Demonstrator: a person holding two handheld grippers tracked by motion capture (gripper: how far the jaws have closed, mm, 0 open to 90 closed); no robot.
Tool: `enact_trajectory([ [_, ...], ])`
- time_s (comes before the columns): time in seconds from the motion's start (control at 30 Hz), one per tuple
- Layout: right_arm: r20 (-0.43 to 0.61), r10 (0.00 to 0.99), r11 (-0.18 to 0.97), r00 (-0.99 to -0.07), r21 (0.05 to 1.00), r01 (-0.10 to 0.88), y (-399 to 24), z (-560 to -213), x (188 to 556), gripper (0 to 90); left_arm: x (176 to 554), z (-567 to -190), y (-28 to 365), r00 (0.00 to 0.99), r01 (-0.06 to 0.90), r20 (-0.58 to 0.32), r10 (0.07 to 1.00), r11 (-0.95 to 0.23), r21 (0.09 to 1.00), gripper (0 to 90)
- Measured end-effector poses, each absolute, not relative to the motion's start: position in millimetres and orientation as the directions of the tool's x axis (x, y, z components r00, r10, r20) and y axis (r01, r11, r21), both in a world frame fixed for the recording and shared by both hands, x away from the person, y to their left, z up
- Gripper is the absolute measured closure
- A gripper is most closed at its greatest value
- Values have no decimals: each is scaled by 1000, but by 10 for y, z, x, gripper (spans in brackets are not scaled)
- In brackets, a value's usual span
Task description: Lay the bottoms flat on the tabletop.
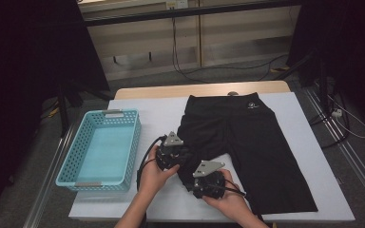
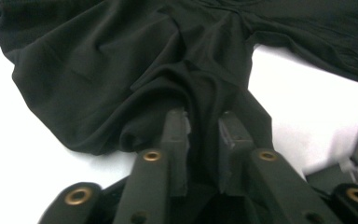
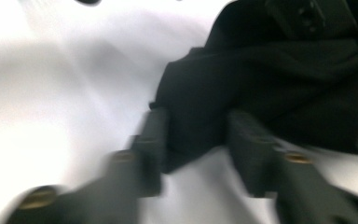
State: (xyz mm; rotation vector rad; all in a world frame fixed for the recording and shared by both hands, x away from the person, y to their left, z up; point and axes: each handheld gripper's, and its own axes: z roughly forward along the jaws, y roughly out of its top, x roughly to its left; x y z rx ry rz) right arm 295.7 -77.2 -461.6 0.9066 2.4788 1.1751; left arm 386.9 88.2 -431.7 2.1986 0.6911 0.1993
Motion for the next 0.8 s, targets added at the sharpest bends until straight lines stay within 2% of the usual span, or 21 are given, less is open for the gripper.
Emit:
enact_trajectory([
  [0.07, 39, 634, 474, -772, 770, 428, -766, -4617, 2974, 772, 3876, -4315, 903, 836, 407, -72, 544, -526, 747, 681],
  [0.13, 58, 637, 460, -769, 772, 439, -789, -4617, 2987, 853, 3875, -4295, 931, 830, 400, -55, 555, -525, 751, 547],
  [0.27, 82, 659, 426, -747, 779, 461, -924, -4558, 3019, 858, 3881, -4220, 1023, 813, 414, -68, 578, -492, 766, 360],
  [0.33, 115, 670, 383, -733, 793, 474, -1034, -4494, 3041, 858, 3889, -4178, 1075, 806, 419, -70, 588, -482, 770, 307],
  [0.57, 115, 726, 322, -678, 814, 483, -1402, -4348, 3105, 857, 3880, -4134, 1117, 800, 441, -107, 591, -457, 772, 249],
  [0.8, 128, 766, 294, -630, 802, 520, -1564, -4408, 3158, 855, 3839, -4170, 1088, 811, 439, -118, 572, -464, 770, 236],
])
